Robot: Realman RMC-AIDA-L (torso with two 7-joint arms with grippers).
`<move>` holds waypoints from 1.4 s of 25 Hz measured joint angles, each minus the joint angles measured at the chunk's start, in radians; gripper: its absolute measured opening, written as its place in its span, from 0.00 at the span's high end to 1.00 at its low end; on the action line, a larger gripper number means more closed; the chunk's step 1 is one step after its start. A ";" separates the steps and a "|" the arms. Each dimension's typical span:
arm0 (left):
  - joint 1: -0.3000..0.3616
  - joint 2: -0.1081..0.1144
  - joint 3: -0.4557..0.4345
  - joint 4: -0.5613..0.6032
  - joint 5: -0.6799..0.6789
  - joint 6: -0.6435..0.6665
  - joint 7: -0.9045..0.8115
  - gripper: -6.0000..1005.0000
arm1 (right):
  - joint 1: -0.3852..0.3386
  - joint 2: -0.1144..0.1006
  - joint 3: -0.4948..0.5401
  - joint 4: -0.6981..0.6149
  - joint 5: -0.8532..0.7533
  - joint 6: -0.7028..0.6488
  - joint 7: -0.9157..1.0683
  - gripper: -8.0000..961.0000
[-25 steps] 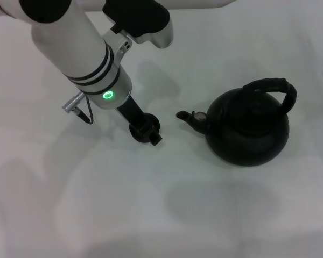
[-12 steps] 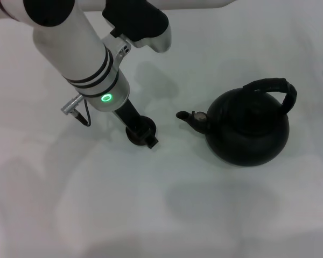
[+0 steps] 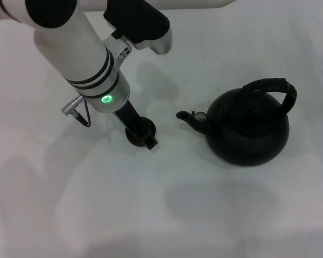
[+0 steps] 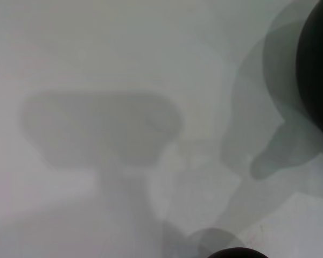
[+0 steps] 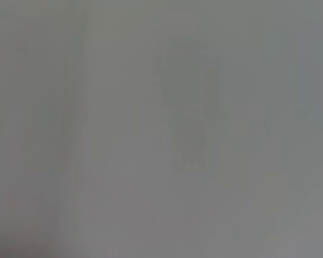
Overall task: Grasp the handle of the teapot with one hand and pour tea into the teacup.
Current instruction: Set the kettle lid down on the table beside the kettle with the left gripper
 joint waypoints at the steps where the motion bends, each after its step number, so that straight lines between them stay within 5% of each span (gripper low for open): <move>1: 0.000 0.000 0.000 0.001 0.000 -0.001 0.000 0.31 | 0.000 0.000 0.001 0.000 0.000 0.000 0.000 0.12; 35: -0.008 -0.001 0.011 -0.014 0.002 -0.002 -0.008 0.26 | 0.002 0.000 0.001 0.000 0.000 0.002 0.000 0.12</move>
